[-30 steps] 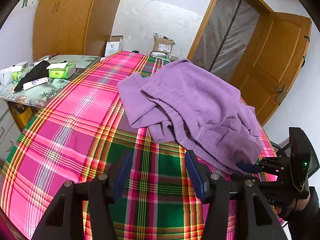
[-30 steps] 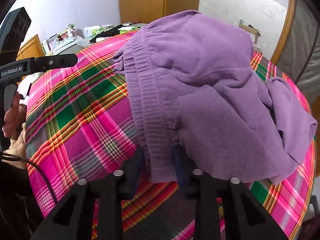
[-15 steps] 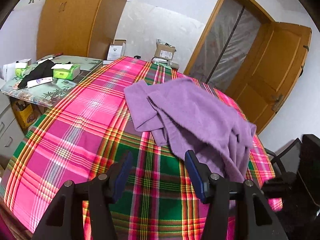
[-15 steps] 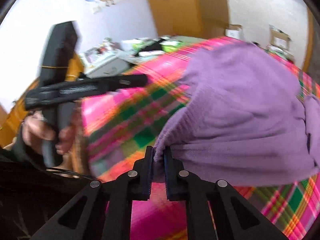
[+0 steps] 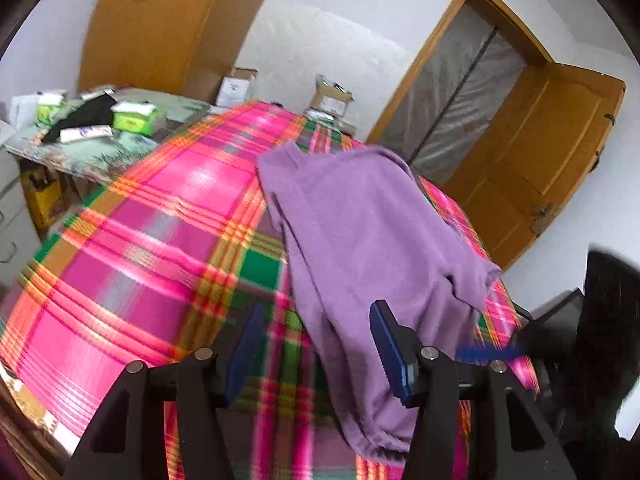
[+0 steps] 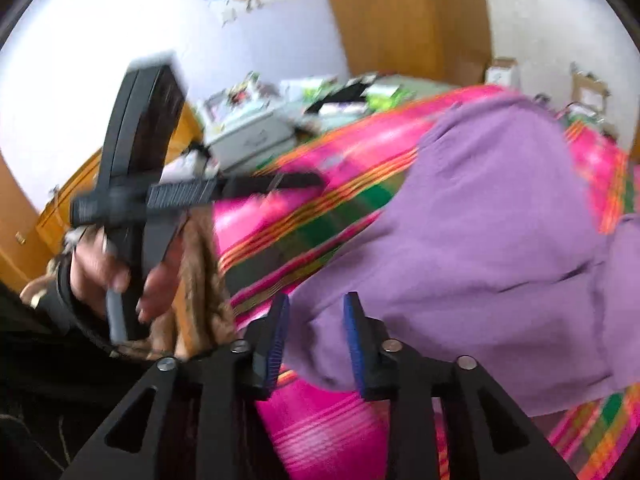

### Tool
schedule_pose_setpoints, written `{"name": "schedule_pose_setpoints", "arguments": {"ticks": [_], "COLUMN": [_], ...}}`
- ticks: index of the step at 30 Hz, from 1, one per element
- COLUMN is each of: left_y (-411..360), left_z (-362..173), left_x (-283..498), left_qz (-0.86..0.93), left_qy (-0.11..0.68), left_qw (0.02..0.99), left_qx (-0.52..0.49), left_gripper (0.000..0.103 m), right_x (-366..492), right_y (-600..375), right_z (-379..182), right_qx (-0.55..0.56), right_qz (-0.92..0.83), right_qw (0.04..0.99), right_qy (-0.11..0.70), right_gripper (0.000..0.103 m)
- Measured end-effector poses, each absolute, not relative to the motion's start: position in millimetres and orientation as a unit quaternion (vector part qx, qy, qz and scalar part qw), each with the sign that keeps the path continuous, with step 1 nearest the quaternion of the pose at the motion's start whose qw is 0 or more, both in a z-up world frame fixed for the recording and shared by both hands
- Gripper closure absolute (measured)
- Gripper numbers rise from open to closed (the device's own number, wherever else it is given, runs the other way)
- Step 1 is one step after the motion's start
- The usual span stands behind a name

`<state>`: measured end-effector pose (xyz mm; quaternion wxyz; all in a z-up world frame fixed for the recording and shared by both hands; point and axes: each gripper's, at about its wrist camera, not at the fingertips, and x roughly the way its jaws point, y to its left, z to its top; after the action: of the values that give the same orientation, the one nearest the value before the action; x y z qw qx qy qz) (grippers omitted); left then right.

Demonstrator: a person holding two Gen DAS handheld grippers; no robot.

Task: Fold clothes

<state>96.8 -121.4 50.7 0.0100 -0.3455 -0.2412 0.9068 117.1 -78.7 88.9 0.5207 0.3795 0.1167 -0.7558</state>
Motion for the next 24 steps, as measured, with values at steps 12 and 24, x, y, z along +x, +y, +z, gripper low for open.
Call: {"name": "schedule_pose_setpoints", "arguments": {"ticks": [12,24], "left_y": [-95,-81], "left_z": [11,6], "left_x": [80,71], "left_qz": [0.873,0.868], "left_qy": [-0.257,-0.261], "left_qw": [0.042,0.076], "left_qx": [-0.413,-0.415], "left_gripper": [0.048,0.092], "right_x": [46,29], "right_y": [-60,-56], "right_z": [118,101], "right_qx": [0.308,0.327], "right_qz": [-0.831,-0.832], "right_qw": [0.453,0.443], "right_qy": [0.094,0.073], "right_gripper": [0.069,0.069]}}
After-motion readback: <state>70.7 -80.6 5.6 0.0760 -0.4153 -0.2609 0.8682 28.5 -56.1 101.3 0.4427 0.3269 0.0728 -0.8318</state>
